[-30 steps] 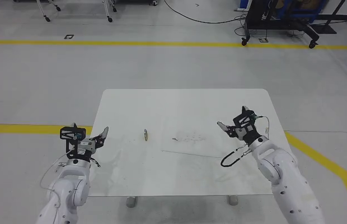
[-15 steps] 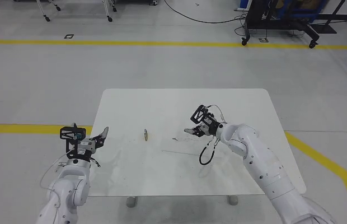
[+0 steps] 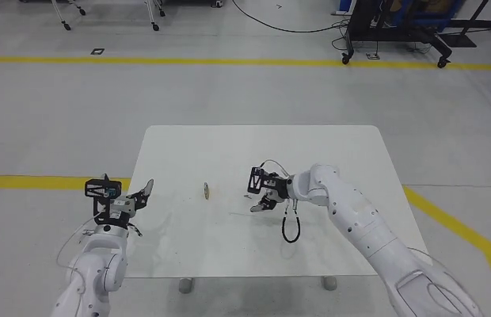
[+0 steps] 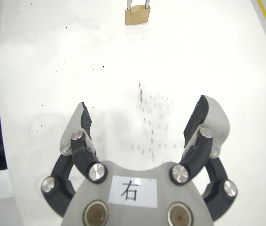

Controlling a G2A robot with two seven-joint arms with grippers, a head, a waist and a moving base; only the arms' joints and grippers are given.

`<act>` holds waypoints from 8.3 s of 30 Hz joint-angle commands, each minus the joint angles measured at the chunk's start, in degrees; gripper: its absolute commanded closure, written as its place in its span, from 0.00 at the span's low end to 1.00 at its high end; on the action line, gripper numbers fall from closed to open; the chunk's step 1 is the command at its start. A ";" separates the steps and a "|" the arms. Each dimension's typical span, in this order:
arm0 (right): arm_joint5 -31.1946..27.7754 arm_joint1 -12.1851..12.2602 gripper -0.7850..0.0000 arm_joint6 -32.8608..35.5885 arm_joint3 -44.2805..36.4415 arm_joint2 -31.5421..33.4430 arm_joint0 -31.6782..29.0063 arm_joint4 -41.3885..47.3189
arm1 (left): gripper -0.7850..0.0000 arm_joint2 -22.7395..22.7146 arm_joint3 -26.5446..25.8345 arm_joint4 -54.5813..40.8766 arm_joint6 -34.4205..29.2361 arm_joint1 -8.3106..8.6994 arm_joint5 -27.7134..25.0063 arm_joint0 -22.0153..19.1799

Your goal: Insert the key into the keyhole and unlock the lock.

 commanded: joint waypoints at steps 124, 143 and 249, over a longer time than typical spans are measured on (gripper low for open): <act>6.03 -3.83 1.00 -87.02 37.76 -13.56 8.79 -29.42 | 0.00 44.97 25.76 3.18 -47.57 -9.11 -4.99 -45.76; 6.79 -1.96 1.00 -89.23 35.89 -12.24 8.72 -30.09 | 0.00 24.10 4.28 -11.64 -44.29 -5.04 -12.37 -32.36; -9.83 -7.26 0.00 13.58 22.62 0.49 0.00 97.09 | 1.00 26.58 33.89 -80.98 -59.53 -2.51 -31.03 -46.14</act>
